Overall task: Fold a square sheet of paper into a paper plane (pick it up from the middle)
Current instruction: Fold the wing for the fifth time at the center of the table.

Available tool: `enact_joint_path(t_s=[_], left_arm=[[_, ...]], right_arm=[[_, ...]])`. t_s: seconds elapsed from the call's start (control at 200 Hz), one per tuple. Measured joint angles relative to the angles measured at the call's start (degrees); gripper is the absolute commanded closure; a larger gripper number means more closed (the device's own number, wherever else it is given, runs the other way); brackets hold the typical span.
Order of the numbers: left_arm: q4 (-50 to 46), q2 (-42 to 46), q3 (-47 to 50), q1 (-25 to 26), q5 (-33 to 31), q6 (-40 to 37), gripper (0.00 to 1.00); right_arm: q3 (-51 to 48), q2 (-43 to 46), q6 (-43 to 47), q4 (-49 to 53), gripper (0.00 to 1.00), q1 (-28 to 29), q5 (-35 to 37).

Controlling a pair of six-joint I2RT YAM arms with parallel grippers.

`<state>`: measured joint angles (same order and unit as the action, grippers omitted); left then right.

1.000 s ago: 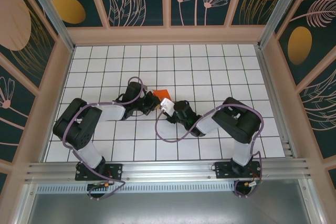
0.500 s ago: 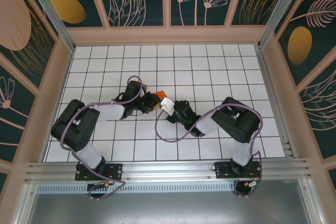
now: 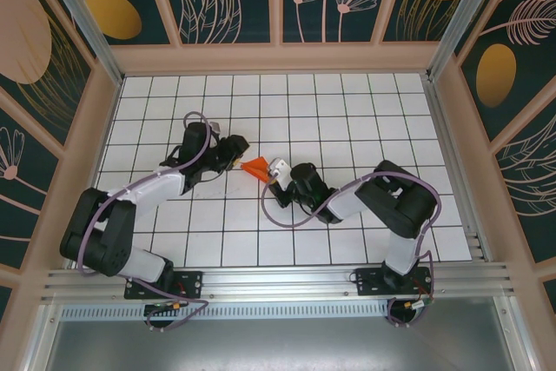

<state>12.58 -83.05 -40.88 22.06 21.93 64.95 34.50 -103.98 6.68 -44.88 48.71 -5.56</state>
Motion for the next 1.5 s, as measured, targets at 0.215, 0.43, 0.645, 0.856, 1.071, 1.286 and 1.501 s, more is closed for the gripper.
enact_joint_path(t_s=[0.215,0.43,0.645,0.856,1.071,1.286,1.501], left_arm=[[0.98,4.42,6.05,0.0,-1.16,-1.57,0.53],[5.97,5.97,11.74,0.0,-0.13,-2.38,0.57],[13.64,5.68,17.33,0.09,2.36,-2.34,0.62],[19.98,1.49,18.43,1.29,4.52,-2.1,0.65],[23.74,-2.58,18.38,2.32,6.14,-1.7,0.68],[24.94,-4.63,17.59,2.38,6.19,-1.7,0.7],[25.35,-7.1,16.02,2.49,6.38,-1.75,0.74]], right_arm=[[1.92,-0.04,-10.75,2.38,1.0,-1.49,-5.66],[3.78,-1.09,-19.12,2.58,1.0,-1.49,-10.12],[5.05,-3.26,-24.79,4.37,0.99,-1.68,-12.66],[7.04,-4.74,-28.2,6.45,0.95,-2.36,-15.47],[8.61,-5.81,-31.23,7.89,0.92,-4.11,-20.06],[8.63,-6.19,-32.61,8.28,0.88,-4.48,-22.08],[9.09,-6.45,-33.27,8.74,0.88,-5.03,-23.52]])
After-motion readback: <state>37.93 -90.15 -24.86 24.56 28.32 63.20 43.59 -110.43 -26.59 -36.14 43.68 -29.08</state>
